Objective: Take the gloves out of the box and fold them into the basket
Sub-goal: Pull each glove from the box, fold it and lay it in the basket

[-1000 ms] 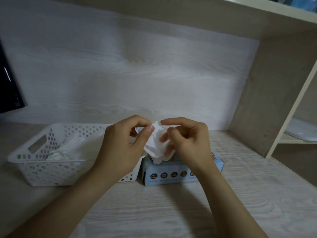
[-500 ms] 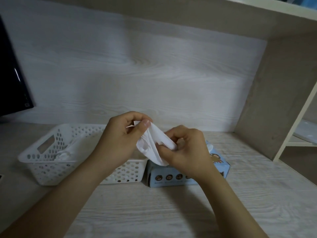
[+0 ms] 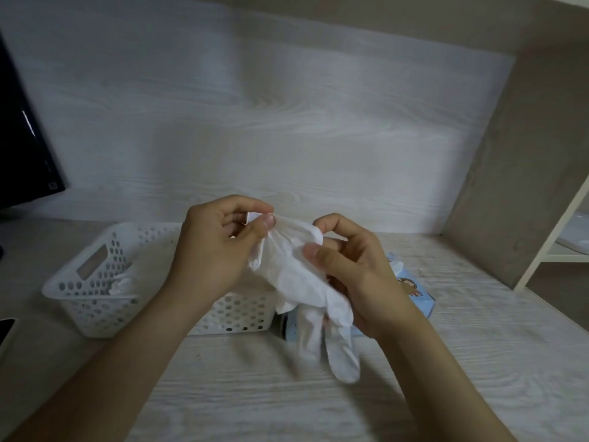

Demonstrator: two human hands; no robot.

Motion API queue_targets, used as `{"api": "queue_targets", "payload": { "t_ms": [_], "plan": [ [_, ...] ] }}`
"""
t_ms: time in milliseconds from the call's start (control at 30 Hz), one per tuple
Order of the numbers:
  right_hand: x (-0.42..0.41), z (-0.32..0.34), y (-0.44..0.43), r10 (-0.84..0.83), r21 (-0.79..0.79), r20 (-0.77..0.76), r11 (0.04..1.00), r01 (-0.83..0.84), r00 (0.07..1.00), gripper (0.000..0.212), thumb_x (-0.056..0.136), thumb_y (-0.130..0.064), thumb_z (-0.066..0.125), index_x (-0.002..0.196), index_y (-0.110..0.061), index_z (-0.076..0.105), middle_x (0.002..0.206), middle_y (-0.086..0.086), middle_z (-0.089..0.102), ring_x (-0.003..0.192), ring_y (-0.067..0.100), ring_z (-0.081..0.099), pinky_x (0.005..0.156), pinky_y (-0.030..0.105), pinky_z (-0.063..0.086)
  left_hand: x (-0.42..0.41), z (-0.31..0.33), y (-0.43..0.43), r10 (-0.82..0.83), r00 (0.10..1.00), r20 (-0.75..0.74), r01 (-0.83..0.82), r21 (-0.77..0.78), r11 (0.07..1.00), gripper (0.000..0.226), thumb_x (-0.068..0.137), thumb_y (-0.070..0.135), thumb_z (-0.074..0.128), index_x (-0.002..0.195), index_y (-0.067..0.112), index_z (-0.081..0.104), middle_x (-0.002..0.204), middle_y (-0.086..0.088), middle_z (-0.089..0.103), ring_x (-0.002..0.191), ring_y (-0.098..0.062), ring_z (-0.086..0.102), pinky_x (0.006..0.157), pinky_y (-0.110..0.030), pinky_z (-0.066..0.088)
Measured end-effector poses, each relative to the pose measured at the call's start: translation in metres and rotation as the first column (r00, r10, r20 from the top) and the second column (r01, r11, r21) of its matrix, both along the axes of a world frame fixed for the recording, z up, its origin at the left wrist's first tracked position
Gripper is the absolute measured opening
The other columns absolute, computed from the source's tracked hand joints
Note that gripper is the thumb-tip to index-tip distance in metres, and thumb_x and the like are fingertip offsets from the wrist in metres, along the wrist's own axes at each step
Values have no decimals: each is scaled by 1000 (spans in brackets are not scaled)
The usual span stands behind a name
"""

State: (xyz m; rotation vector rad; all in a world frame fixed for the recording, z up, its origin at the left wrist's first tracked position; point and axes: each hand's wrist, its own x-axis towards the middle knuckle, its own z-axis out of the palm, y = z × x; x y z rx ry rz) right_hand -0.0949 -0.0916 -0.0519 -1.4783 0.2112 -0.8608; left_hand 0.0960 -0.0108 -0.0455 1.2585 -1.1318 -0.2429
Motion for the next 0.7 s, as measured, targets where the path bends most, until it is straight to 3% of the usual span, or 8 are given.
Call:
{"api": "queue_targets", "payload": {
  "t_ms": [67,167,300,400,467,567,700],
  "plan": [
    [4,-3,1,-29,-62,-30,998,27,999,14,96,-6,73,98,-2,61,71,15,70,54,27,65,50,31,54,5,2,0,-8,1000,-4,8,38,999,12,94,16,77,100,26,81,94,4,80,90,-15,77,88,-42,63],
    [16,-7,2,-255,-292,-70,930,225,964,21,93,-12,81,87,-2,64,73,24,71,60,44,65,54,49,53,13,6,-1,-19,999,-27,23,141,990,17,99,16,71,98,30,81,92,6,79,87,-14,75,78,-31,59],
    [27,-1,-8,-411,-457,-104,829,323,906,21,95,-19,80,84,-12,64,75,11,70,69,26,69,60,38,55,25,8,-3,-28,994,-105,49,206,977,24,102,14,62,94,30,78,91,2,74,83,-18,70,69,-30,53],
    [33,9,-23,-425,-491,-252,830,264,869,15,96,-26,77,94,-19,64,79,16,71,71,36,67,62,51,54,37,15,-3,-27,987,-158,58,193,980,26,103,9,58,96,25,77,94,1,72,77,-17,66,68,-26,50],
    [38,18,-31,-458,-526,-363,819,228,811,15,94,-33,79,99,-24,68,82,13,74,75,35,70,68,54,58,50,20,-1,-56,986,-155,85,185,979,21,104,13,61,103,27,77,106,0,74,88,-19,70,74,-29,55],
    [49,36,-40,-479,-609,-533,789,77,697,22,92,-46,78,91,-24,76,85,0,77,79,19,73,79,50,61,72,27,2,-85,984,-155,118,221,968,18,101,17,69,109,31,77,112,-4,75,89,-17,72,62,-34,56],
    [64,58,-46,-438,-585,-686,806,-84,581,31,88,-55,79,82,-25,75,79,-3,75,70,12,71,68,31,57,96,20,3,40,997,-73,-18,277,961,19,100,13,68,113,24,77,105,-2,77,69,1,67,51,-19,49]
  ]
}}
